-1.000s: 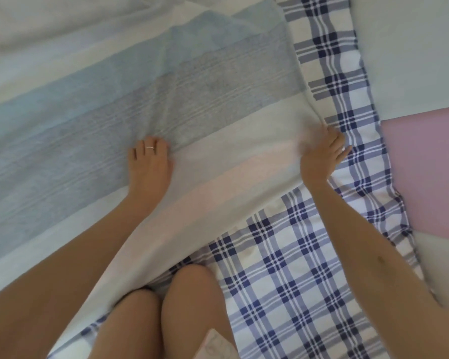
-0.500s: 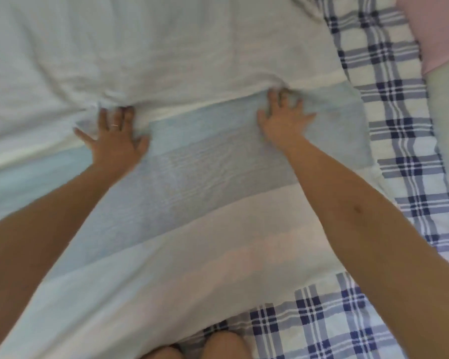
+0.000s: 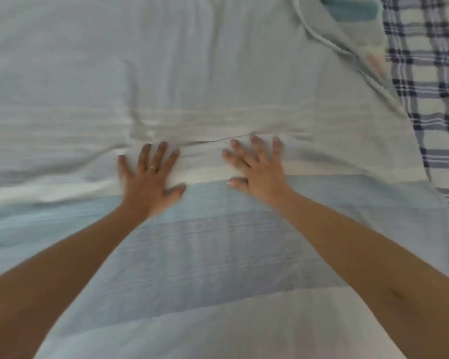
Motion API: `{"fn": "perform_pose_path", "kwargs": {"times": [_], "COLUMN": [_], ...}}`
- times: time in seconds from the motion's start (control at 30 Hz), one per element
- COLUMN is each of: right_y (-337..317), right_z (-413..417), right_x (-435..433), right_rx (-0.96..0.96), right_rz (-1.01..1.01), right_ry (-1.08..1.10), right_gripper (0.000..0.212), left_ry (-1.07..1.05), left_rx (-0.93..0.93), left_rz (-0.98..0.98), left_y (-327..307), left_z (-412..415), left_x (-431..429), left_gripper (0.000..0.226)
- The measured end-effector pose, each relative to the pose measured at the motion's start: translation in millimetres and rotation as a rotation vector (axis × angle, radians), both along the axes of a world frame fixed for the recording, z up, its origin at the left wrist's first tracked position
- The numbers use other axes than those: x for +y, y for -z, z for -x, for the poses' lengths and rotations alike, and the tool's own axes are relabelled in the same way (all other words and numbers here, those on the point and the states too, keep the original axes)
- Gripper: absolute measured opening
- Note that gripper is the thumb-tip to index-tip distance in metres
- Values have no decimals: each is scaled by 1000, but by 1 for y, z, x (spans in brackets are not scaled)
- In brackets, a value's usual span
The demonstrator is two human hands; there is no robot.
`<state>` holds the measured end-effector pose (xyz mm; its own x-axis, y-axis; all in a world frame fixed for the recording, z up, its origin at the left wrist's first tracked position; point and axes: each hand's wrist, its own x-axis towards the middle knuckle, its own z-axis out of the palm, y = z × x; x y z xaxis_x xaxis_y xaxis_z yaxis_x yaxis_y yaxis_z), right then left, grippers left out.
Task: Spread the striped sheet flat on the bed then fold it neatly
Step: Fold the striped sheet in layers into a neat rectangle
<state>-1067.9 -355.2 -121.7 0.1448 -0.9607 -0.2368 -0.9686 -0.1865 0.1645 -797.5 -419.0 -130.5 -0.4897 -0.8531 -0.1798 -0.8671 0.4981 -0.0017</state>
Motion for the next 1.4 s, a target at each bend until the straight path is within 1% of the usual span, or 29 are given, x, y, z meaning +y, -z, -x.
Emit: {"fn": "perform_pose_path", "kwargs": {"times": [0.03,0.1,0.17,0.2,0.23,0.33,0.4,0.43,0.5,0.6,0.83,0.93,0.97,1.23,1.3,1.4], "right_y": [-5,-8,-6,0,6,19,28,27,29,30,23,26,27,18,16,8], "right_z": [5,13,15,17,18,20,25,25,39,45,42,43,44,41,48,78], "right_x": [-36,-96,-136,-153,-160,-176,-192,-188,-209,-212,-214,-215,-213,-215,-237,-314], "right_rx": [4,-44,-211,-282,-307,-267,-239,-219,-217,-220,-253,-245,-254,-227,-245,-293], "right_rz": [-16,-72,-168,-134,-86,131,180,229,215,219,191,231,221,132,103,70], "right_ry": [100,319,576,666,732,831,835,801,762,728,764,742,767,752,683,560], "right_gripper": [68,69,71,73,76,77,76,76,75,73,71,70,70,71,68,66], "left_ry": [-109,-232,-308,-329,-351,-393,-385,-363,-330,-313,-289,-286,-271,-262,-280,-267], "left_rx": [-36,-47,-25,-23,-25,11,21,33,14,32,100,104,97,78,75,62], "left_rz": [-6,-42,-45,-20,-2,28,38,81,75,70,18,10,-4,-60,-67,-66], "left_y": [0,1,4,7,10,13,14,13,15,13,7,7,7,3,2,2], "left_z": [7,26,44,52,60,83,97,96,104,102,101,100,103,102,100,103], "left_x": [-31,-84,-121,-144,-161,-225,-267,-269,-289,-287,-293,-293,-293,-296,-298,-299], "left_gripper": [79,81,84,85,86,88,87,87,85,83,82,82,82,86,86,86]}}
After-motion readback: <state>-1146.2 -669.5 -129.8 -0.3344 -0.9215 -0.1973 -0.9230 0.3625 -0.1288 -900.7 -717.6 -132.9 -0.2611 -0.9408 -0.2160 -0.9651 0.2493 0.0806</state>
